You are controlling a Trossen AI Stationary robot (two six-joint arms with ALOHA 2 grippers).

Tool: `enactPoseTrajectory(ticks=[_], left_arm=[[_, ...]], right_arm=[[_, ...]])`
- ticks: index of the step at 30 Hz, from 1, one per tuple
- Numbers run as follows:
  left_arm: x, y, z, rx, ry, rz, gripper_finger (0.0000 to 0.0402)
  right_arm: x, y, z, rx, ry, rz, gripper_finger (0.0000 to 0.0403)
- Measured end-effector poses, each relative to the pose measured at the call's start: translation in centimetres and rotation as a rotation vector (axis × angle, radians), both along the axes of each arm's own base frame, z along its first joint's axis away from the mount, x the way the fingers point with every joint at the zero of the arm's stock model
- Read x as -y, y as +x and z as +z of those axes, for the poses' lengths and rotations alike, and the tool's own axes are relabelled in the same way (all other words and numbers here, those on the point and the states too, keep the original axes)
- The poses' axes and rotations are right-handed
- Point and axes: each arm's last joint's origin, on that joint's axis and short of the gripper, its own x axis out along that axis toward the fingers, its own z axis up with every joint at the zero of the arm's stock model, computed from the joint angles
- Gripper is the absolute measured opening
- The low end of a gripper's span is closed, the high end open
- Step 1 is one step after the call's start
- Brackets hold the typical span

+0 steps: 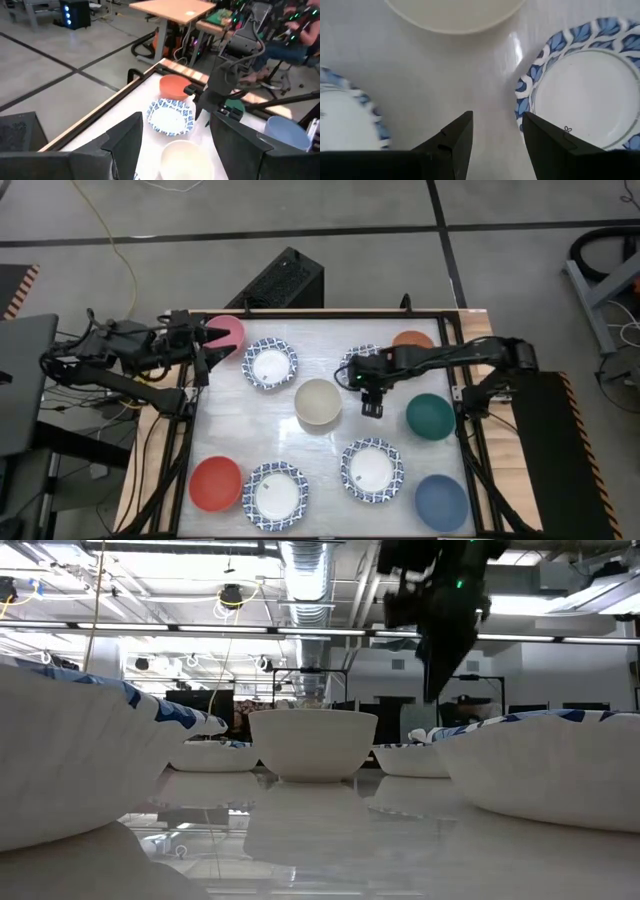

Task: Nest bowls inside each other
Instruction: Stack the white patterned bowl on top of the white patterned bowl

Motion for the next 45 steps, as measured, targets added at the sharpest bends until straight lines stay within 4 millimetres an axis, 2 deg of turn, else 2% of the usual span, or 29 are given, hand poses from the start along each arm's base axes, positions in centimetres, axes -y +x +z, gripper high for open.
enactPoseTrajectory(ticks=[7, 10, 13, 18, 22, 29, 35, 45], left_arm=[[-0.1, 0.5, -0.8, -0.081, 0.031, 0.068, 0.0221], [0.0, 0.8, -0.9, -0.094, 0.031, 0.067, 0.0221], [0.0, 0.9, -0.9, -0.098, 0.031, 0.065, 0.0221], [0.0, 0.9, -1.0, -0.101, 0.032, 0.066, 0.0221], [0.0, 0.9, -1.0, -0.102, 0.033, 0.067, 0.0221], [0.0, 1.0, -1.0, -0.108, 0.038, 0.080, 0.0221], [0.0, 1.2, -1.2, -0.129, 0.045, 0.086, 0.0221], [0.1, 2.3, -1.7, -0.168, 0.053, 0.087, 0.0221]], right_arm=[[0.5, 1.3, -3.1, -0.129, -0.151, -0.001, 0.0205], [0.7, 1.6, -4.0, -0.160, -0.158, 0.000, 0.0207], [0.7, 1.9, -4.7, -0.182, -0.153, 0.004, 0.0207], [1.0, 1.8, -4.7, -0.182, -0.198, -0.049, 0.0197], [1.6, 1.7, -4.6, -0.185, -0.213, -0.101, 0.0152], [2.0, 1.7, -4.6, -0.169, -0.154, -0.140, 0.0018], [0.8, 2.1, -3.3, -0.159, -0.133, -0.101, 0.0009], [-1.9, 3.4, 2.9, -0.099, -0.149, 0.013, 0.0006]])
